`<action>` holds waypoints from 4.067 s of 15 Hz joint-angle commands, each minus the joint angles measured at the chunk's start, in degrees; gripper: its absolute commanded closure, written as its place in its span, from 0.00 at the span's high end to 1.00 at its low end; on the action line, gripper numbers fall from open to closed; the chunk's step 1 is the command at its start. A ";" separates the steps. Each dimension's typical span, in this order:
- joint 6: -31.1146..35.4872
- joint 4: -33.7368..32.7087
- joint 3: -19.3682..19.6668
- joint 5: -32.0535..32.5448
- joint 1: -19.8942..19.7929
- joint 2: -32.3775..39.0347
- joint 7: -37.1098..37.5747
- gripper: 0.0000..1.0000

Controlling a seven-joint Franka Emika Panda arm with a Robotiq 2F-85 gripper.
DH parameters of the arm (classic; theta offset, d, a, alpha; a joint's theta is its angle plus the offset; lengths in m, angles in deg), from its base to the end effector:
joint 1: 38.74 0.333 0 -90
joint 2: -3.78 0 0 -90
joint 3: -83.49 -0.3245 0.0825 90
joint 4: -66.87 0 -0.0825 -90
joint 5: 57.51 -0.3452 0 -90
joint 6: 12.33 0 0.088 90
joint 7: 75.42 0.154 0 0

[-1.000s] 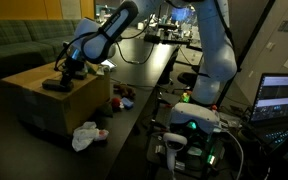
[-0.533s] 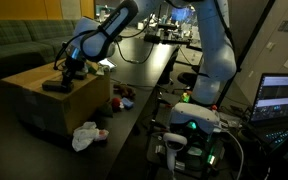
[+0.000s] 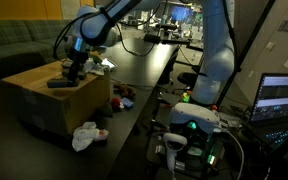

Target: Remove the brown toy from the box and replace it with the towel, remove the blue object from the box and replace it with the gray duster and remove the orange plush toy from the box and replace it with the duster, remove the duster and replace it with the plastic bag

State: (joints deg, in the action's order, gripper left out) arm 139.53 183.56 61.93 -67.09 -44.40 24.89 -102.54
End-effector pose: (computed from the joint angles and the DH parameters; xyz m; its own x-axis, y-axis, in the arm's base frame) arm 0.5899 0.1581 0.2924 0.8058 0.4976 0.3211 0.5536 -0.8255 -0.1099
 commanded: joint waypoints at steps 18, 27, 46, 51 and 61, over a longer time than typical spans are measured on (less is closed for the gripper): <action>13.12 34.32 15.49 -10.63 -0.75 -8.75 -18.56 0.32; 31.91 33.38 5.15 -17.33 -3.53 6.80 -16.99 0.32; 43.37 23.04 18.38 8.74 10.30 21.40 18.38 0.32; 42.81 21.98 20.50 8.40 13.50 21.49 20.27 0.82; 41.77 24.65 19.58 9.49 14.35 14.87 20.51 1.00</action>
State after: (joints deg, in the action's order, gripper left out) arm 180.97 206.19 81.98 -59.47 -30.23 43.63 -83.68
